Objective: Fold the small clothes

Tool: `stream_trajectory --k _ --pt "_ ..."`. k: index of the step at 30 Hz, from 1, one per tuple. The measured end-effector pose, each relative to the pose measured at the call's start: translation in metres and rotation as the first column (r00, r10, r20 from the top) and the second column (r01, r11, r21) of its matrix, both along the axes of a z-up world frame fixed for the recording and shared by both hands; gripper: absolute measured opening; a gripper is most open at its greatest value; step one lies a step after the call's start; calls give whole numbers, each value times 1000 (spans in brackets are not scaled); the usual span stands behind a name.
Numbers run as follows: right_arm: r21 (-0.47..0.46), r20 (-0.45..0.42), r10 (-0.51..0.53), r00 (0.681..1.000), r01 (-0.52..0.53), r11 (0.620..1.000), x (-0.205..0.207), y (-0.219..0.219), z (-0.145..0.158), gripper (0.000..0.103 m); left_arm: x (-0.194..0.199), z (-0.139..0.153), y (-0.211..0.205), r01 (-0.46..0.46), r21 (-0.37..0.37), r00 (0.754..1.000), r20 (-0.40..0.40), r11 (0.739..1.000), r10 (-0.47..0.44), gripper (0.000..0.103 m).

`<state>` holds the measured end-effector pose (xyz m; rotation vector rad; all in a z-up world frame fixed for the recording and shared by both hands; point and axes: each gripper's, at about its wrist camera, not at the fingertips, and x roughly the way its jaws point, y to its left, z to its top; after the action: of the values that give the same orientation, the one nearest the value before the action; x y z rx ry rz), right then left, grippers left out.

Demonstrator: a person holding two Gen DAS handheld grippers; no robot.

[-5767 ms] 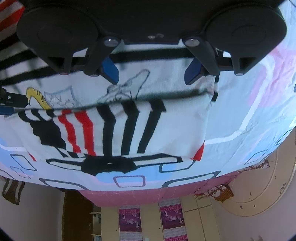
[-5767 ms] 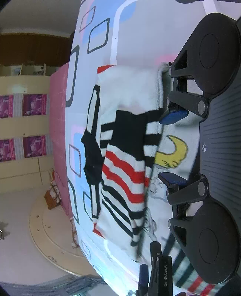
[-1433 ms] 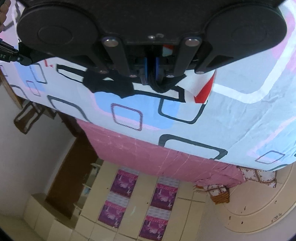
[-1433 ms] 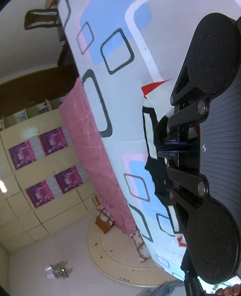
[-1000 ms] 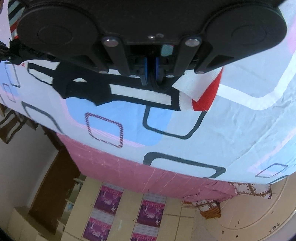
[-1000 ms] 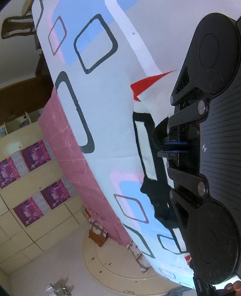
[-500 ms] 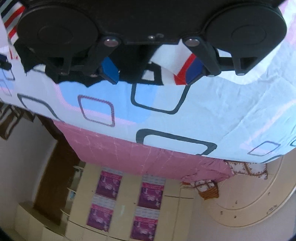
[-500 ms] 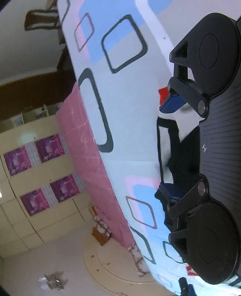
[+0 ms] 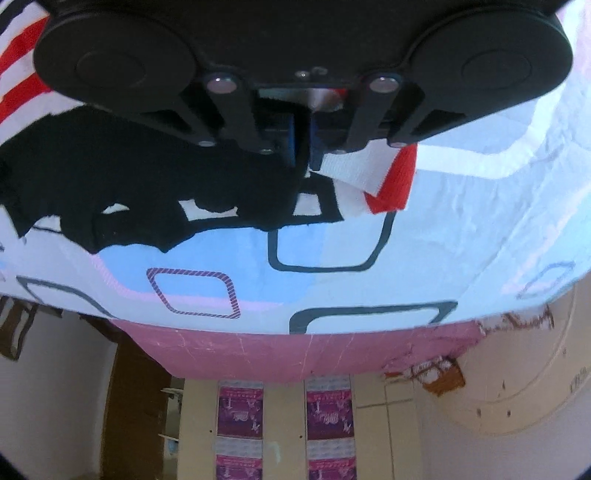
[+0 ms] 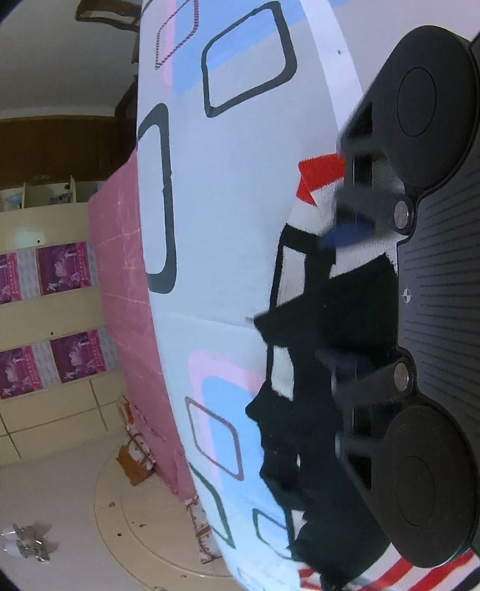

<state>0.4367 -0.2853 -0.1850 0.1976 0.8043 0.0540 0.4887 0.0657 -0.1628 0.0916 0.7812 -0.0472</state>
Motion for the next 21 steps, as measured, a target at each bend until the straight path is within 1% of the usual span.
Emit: stream_trajectory --k 1,2,3,5,7,9,10,12,14,15,17,19,20,21 --pt "1 6 12 1000 -12 1000 0 0 0 15 -2 0 -2 1 14 1000 11 1000 -1 6" --pt "19 0 23 1000 -23 1000 0 1 0 9 -4 2 -2 -4 22 1000 29 1000 3 5" --pt "33 -1 29 1000 -29 999 -1 1 1 5 -6 4 -2 -13 25 998 55 1000 12 5" --pt "26 25 39 999 -40 999 -2 3 5 5 -10 10 -1 -32 31 995 99 999 29 5" --pt "27 72 18 997 -20 999 -4 2 13 5 -11 15 -1 -39 47 990 136 998 32 5" --pt "17 122 1 993 -3 1000 -6 2 21 4 -9 15 -3 -44 68 988 152 997 33 5" --pt "-5 128 -6 992 7 1000 -5 2 21 4 -7 13 -5 -54 72 988 152 996 42 5" --pt "-28 81 -34 996 36 999 1 1 8 4 -3 5 -4 -80 81 987 143 993 68 5" --pt "-17 26 -70 997 70 997 6 -6 -7 4 3 -7 -5 -85 105 992 106 991 73 5" --pt "8 29 -79 996 79 997 5 -9 -12 5 3 -11 -6 -80 121 993 98 989 69 5" --pt "5 35 -81 996 81 997 4 -9 -11 5 -1 -14 -8 -60 151 993 106 987 44 5" --pt "3 34 -75 997 75 997 3 -8 -10 6 0 -12 -9 -44 176 995 97 983 27 6" --pt "13 36 -82 996 81 997 2 -10 -7 7 -1 -10 -10 -43 180 995 94 983 26 13" --pt "28 42 -93 995 92 995 -1 -11 -4 20 -2 -7 -9 -44 180 995 95 983 28 27"
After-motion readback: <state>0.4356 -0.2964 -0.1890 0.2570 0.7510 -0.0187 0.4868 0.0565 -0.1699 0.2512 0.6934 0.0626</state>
